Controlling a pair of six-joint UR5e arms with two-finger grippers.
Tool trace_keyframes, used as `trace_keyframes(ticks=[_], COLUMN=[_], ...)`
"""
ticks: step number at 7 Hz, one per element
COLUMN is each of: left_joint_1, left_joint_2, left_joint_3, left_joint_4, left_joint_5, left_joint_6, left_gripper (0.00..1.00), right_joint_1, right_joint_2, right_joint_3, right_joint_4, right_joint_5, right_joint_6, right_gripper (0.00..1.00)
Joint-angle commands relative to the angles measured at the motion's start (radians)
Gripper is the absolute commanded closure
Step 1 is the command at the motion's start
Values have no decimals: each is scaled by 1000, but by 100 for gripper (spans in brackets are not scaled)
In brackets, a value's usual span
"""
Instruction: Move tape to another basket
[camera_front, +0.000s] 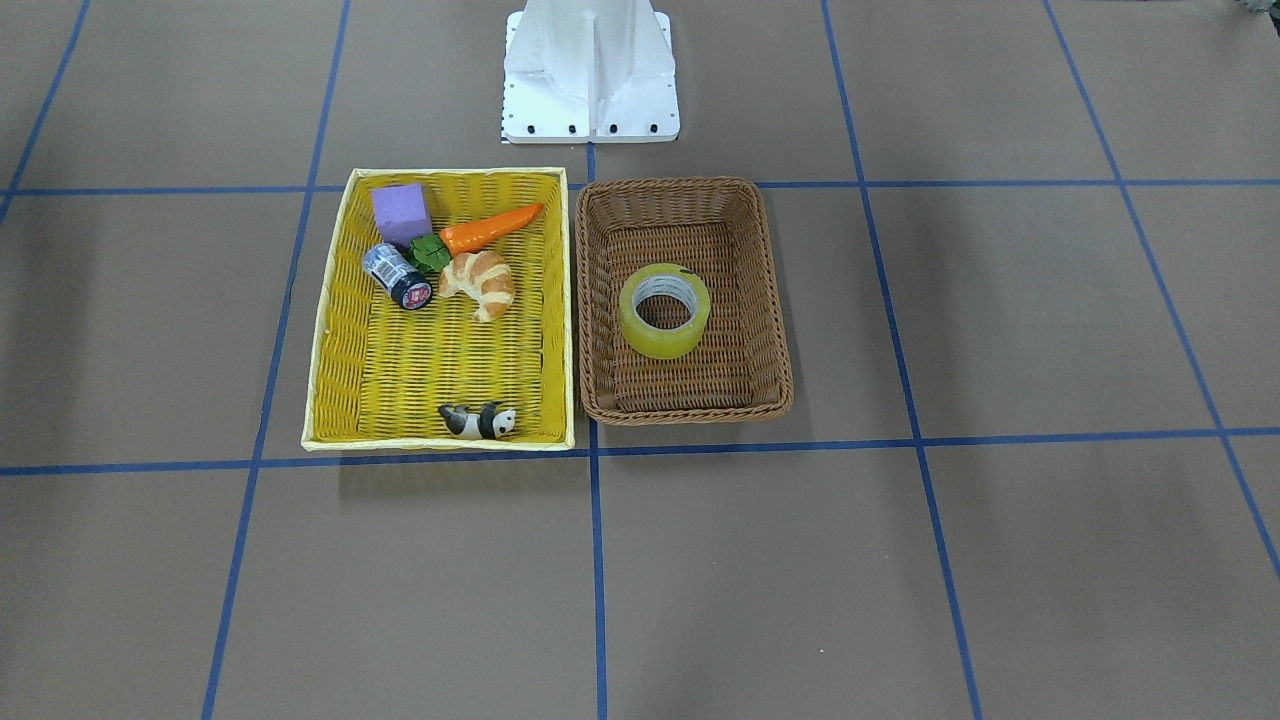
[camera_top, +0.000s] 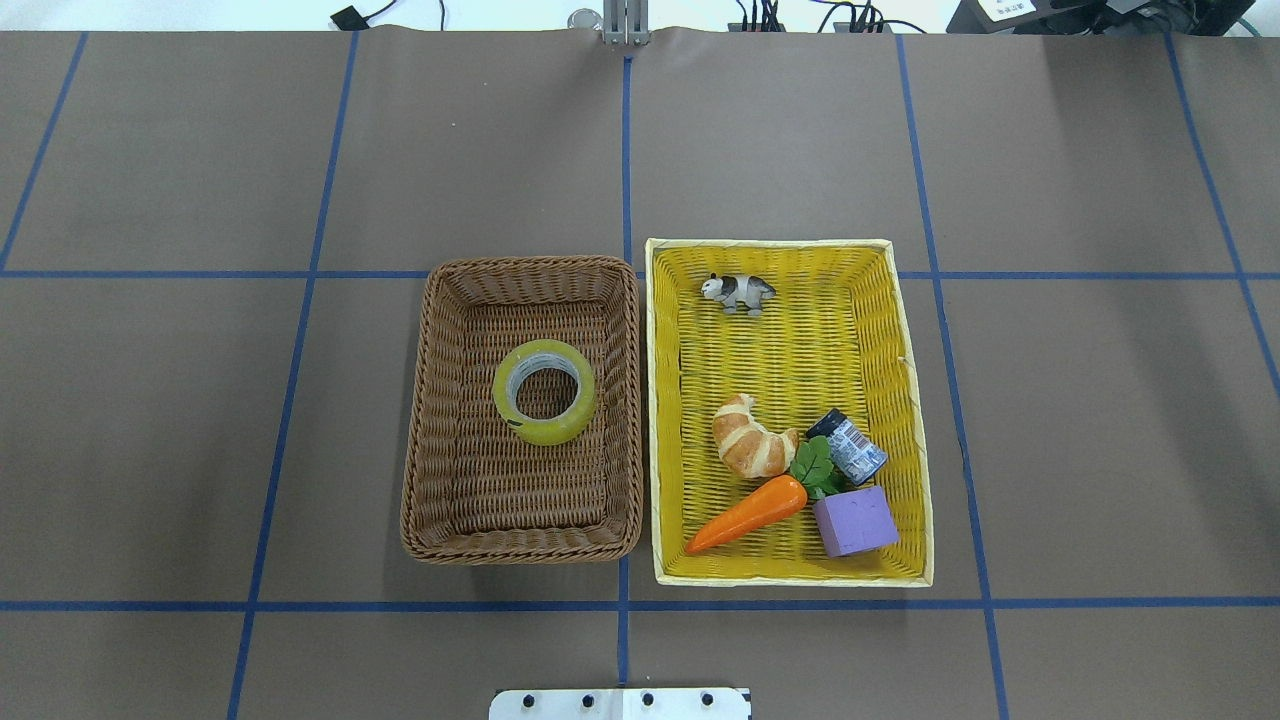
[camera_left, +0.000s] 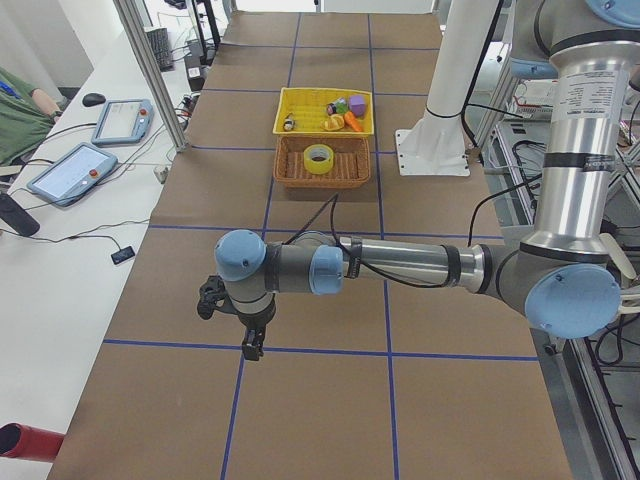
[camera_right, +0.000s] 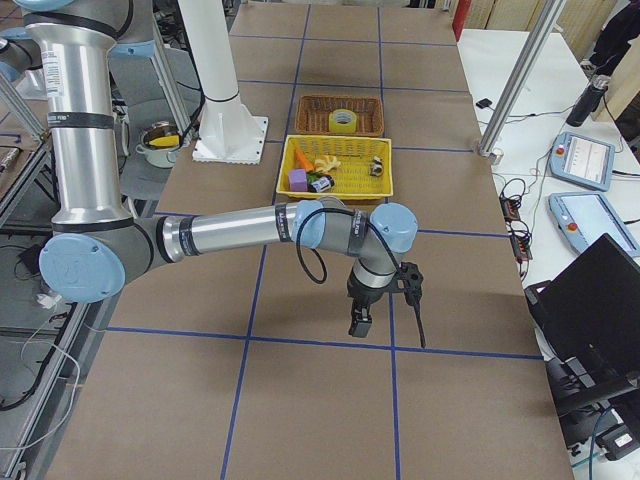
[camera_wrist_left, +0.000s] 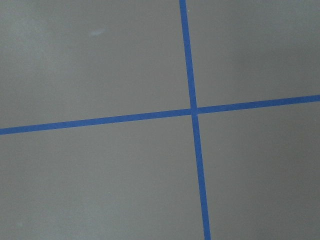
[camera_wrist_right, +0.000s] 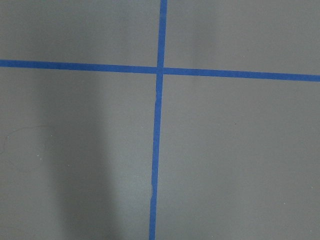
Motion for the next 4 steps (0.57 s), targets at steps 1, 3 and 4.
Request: trace_keyframes(ticks=[1, 3, 4], left_joint_1=[0, 2, 2], left_joint_2=[0, 2, 2], left_joint_3=[0, 4, 4], left_joint_4=[0, 0, 0], left_joint_5=[0, 0, 0], left_joint_6=[0, 0, 0], left_gripper=[2, 2, 2], right_joint_1=[1, 1, 1], right_joint_2=[-2, -3, -3], right_joint_3=[0, 0, -2], right_joint_4=[1, 6, 7], right_joint_5=[1, 1, 1], right_joint_6=[0, -2, -2], right_gripper=[0, 0, 0])
